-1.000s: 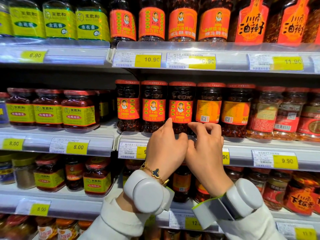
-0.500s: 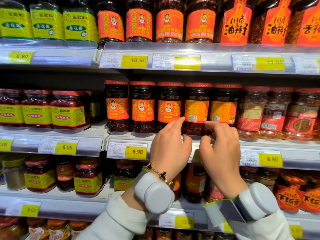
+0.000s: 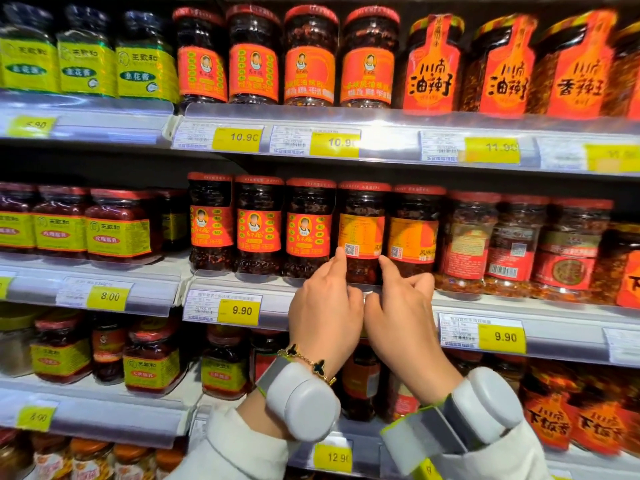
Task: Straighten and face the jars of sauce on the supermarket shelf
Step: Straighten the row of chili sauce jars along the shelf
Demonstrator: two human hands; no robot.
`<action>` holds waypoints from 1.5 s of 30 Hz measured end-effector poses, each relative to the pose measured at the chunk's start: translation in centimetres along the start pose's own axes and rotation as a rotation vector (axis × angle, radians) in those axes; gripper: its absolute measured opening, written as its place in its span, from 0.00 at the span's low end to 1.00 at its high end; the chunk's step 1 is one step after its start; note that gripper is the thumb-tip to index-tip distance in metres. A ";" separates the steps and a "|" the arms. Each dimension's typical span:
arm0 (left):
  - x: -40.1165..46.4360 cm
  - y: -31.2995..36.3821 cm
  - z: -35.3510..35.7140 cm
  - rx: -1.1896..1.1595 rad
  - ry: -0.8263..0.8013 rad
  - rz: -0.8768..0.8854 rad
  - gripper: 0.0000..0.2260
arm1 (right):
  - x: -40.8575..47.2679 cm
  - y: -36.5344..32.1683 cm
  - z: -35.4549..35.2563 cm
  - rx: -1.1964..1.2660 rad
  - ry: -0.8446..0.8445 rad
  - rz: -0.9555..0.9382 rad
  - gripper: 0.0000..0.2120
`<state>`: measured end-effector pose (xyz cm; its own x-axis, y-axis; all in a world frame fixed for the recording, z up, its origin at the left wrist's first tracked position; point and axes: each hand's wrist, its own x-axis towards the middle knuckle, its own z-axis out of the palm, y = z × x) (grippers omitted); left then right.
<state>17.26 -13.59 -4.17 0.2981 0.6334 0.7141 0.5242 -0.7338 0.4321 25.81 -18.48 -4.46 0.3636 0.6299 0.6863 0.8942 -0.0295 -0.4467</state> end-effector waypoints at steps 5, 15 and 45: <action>-0.1 0.4 0.1 -0.001 -0.003 -0.046 0.26 | -0.1 -0.1 -0.5 0.162 0.025 0.040 0.25; -0.5 0.1 0.1 0.087 0.003 -0.052 0.25 | -0.2 0.0 -0.4 0.199 0.076 0.089 0.22; -0.1 -0.3 -0.1 -0.047 0.022 -0.037 0.23 | -0.8 -0.8 -0.3 0.368 0.134 0.159 0.19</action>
<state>17.02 -13.46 -4.36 0.2610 0.6555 0.7087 0.4962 -0.7208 0.4839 24.85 -19.18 -4.47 0.5417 0.5328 0.6502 0.6802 0.1766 -0.7114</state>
